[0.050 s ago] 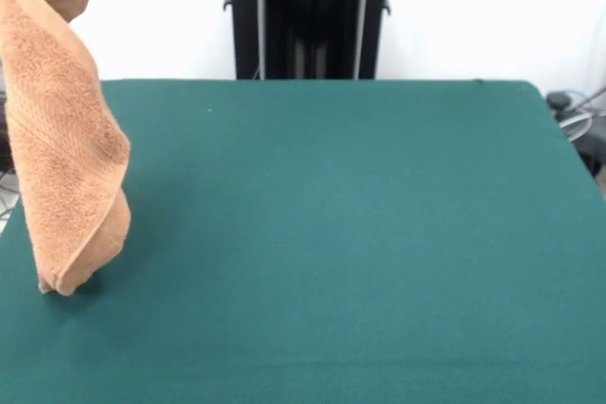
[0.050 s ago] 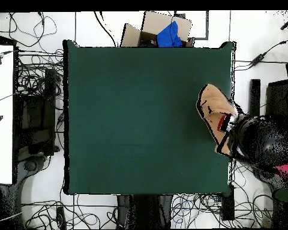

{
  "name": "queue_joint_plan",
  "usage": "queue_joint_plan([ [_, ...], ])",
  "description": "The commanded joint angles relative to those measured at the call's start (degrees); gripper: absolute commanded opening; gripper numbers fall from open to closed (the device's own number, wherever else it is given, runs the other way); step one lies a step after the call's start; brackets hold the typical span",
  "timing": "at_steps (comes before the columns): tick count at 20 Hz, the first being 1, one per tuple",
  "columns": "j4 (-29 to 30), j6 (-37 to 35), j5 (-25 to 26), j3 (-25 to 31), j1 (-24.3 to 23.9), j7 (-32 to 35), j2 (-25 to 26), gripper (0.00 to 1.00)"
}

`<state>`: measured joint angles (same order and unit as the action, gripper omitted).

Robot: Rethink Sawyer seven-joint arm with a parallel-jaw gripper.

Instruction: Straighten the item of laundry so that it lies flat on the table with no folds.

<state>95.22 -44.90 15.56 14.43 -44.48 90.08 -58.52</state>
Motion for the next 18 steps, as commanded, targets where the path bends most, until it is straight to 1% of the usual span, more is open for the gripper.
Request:
queue_joint_plan([
  [1,7.7,5.9,1.4,1.1,4.1,4.6,2.3,0.0],
  [4,8.2,6.2,1.0,0.5,4.9,5.8,2.2,0.0],
  [8,9.5,7.3,0.4,-1.0,7.1,9.1,2.0,0.0],
  [12,12.0,11.1,-0.5,-3.4,10.2,14.7,2.4,0.0],
  [15,13.8,14.7,-2.2,-5.7,13.5,19.9,3.6,0.0],
  [18,15.0,17.6,-3.8,-8.1,16.7,23.6,4.5,0.0],
])
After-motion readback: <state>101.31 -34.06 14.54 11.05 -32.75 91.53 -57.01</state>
